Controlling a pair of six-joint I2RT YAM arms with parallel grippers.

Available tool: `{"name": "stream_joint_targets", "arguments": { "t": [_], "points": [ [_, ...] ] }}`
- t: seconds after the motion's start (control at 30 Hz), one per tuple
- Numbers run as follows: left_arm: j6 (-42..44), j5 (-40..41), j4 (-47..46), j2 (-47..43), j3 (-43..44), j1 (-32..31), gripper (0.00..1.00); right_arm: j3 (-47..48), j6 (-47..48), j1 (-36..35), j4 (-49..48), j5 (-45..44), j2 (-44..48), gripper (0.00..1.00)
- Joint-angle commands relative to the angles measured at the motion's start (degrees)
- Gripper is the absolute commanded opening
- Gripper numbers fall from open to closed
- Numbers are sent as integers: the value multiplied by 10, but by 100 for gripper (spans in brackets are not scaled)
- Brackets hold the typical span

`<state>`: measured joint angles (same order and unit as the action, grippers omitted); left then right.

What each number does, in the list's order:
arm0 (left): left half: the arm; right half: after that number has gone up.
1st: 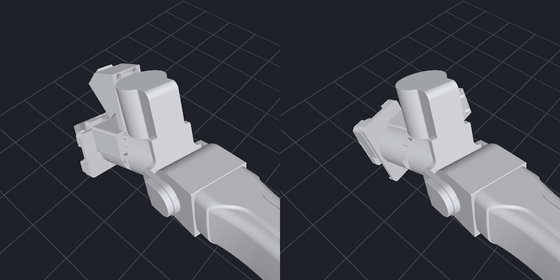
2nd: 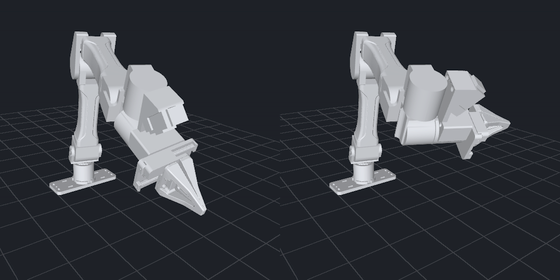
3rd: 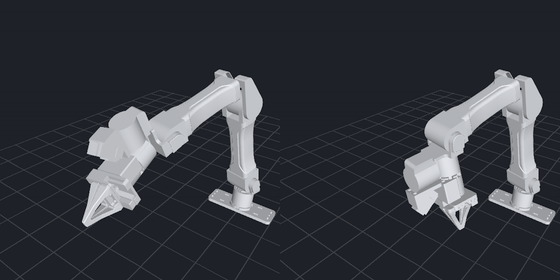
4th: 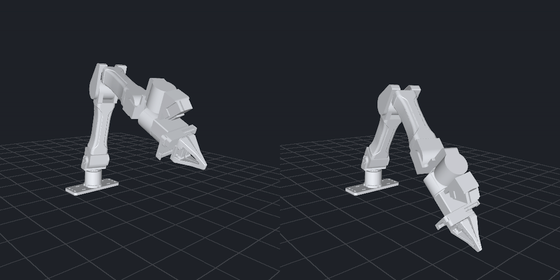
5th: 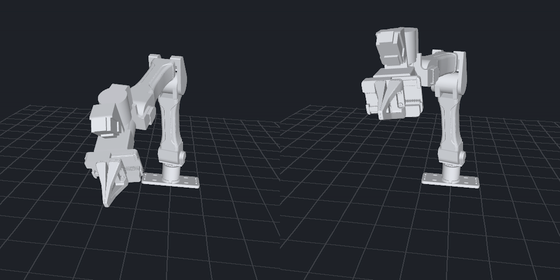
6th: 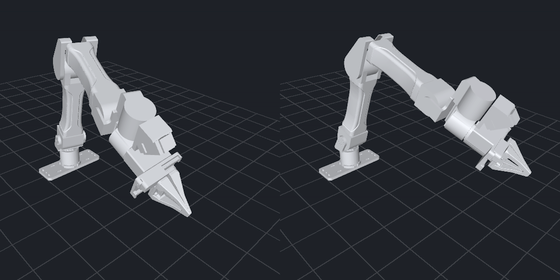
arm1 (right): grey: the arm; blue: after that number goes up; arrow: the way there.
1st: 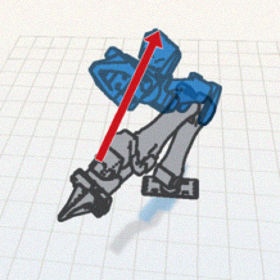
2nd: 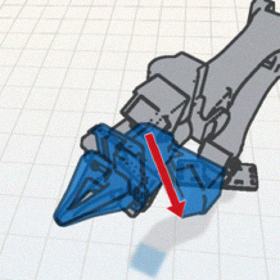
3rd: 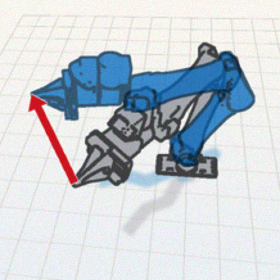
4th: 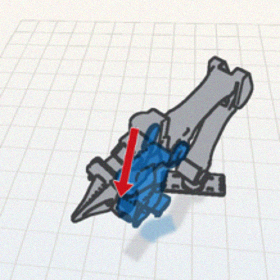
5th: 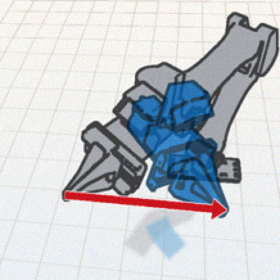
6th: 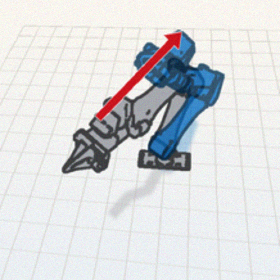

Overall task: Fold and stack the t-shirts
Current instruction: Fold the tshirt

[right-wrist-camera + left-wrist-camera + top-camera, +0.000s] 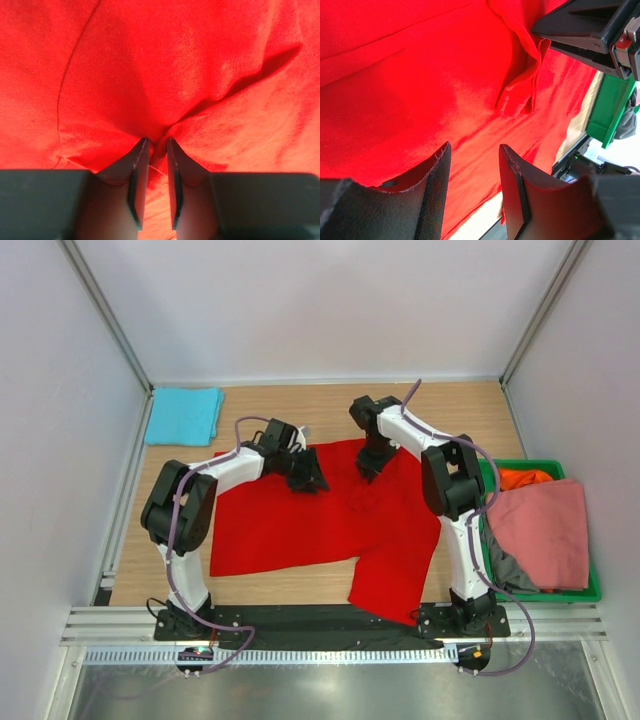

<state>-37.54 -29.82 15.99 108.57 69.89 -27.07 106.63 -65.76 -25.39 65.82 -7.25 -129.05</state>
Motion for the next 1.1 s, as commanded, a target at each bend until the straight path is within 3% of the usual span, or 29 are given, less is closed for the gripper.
{"name": "stream_joint_targets", "arguments": {
  "t": [0.0, 0.03, 0.1, 0.27, 0.33, 0.6, 0.9, 1.07],
  "points": [
    [-10, -37, -42, -12, -4, 4, 45, 19, 2, -5, 14, -9, 12, 25],
    [-12, -46, -51, -11, -5, 4, 45, 17, 5, -4, 15, -10, 16, 23],
    [-24, -73, -70, -6, -7, 3, 45, 11, 13, -5, 16, -15, 32, 11],
    [-26, -110, -105, 18, 17, -11, 51, -26, 38, -5, 21, -30, 79, 5],
    [-25, -111, -106, 31, 37, -24, 59, -49, 50, -4, 19, -33, 109, 1],
    [20, -38, -119, 80, 78, -76, 60, -143, 73, 9, -32, -17, 187, 1],
    [12, -45, -136, 100, 103, -97, 59, -172, 83, 24, -59, 18, 184, 1],
    [0, -55, -136, 120, 105, -99, 59, -179, 83, 26, -63, 26, 187, 7]
  ]
}}
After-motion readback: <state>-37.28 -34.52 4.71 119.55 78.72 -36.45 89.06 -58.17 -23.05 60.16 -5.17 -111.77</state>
